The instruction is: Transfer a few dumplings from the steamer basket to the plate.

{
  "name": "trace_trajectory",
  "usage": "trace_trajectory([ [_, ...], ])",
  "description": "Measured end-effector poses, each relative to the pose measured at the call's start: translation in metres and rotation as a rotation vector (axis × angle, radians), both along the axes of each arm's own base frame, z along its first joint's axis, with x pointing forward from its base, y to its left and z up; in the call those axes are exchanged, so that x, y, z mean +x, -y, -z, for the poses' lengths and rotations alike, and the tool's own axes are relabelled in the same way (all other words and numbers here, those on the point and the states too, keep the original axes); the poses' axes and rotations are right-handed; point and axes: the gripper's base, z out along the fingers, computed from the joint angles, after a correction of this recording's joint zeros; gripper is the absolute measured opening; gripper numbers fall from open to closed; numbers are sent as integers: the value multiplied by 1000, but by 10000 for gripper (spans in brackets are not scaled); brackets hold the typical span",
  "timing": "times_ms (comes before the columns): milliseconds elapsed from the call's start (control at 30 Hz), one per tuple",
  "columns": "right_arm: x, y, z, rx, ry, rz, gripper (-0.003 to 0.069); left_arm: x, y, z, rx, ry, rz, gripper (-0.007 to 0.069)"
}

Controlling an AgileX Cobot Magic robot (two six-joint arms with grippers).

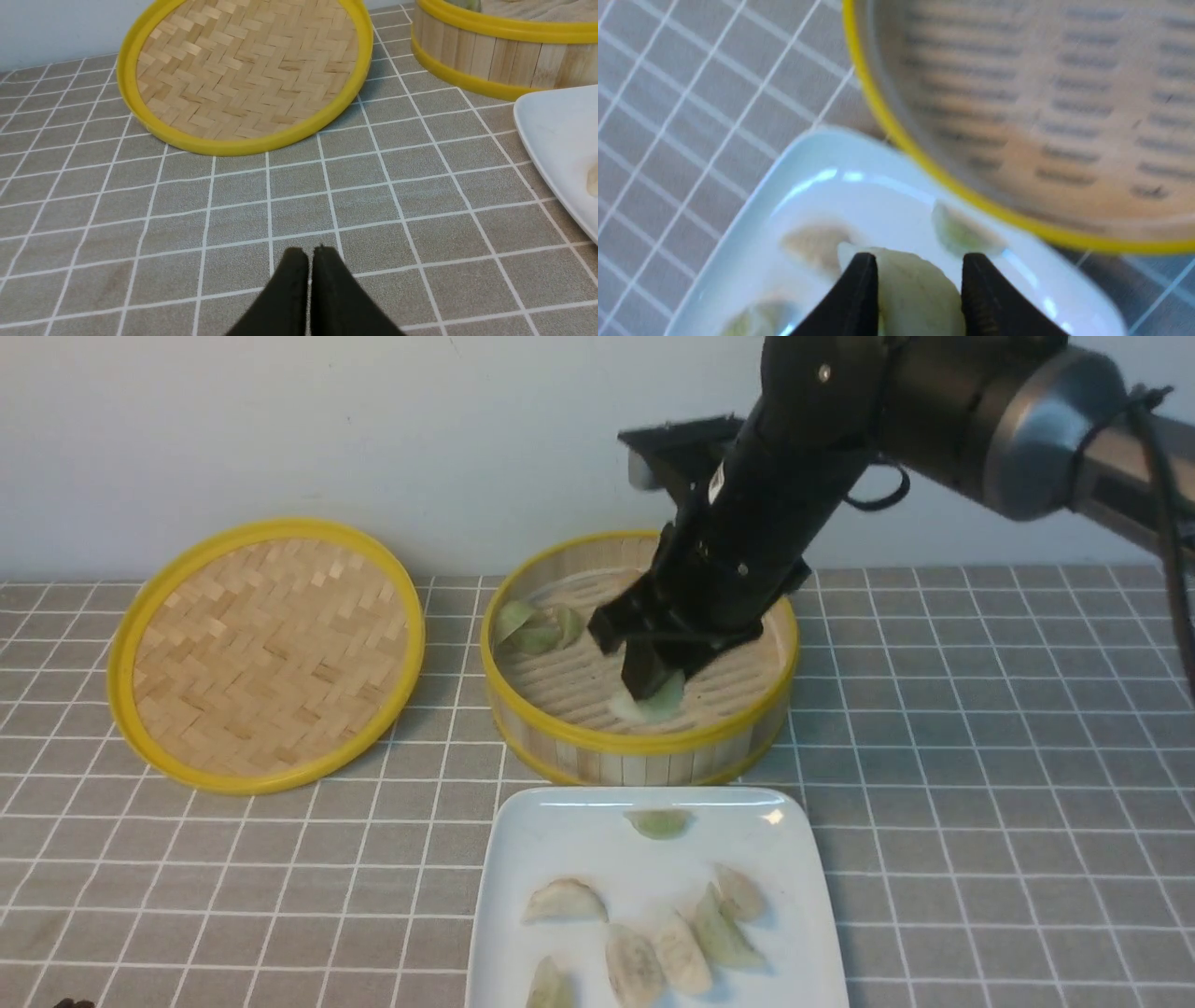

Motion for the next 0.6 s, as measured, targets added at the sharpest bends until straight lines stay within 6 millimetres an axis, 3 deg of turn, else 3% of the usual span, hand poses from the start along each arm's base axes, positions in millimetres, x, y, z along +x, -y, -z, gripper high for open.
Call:
trace_trajectory([
  [133,-25,-8,34,-74,-105,-54,211,0,0,0,0,0,0,-5],
  [333,-28,-11,56,-108,-153,-67,241,0,0,0,0,0,0,-5],
  [533,-23,-11,57,-129,-116,-71,461,0,0,0,0,0,0,-5],
  [600,-18,-10,53,-147,-69,-75,496,0,0,0,0,0,0,-5],
])
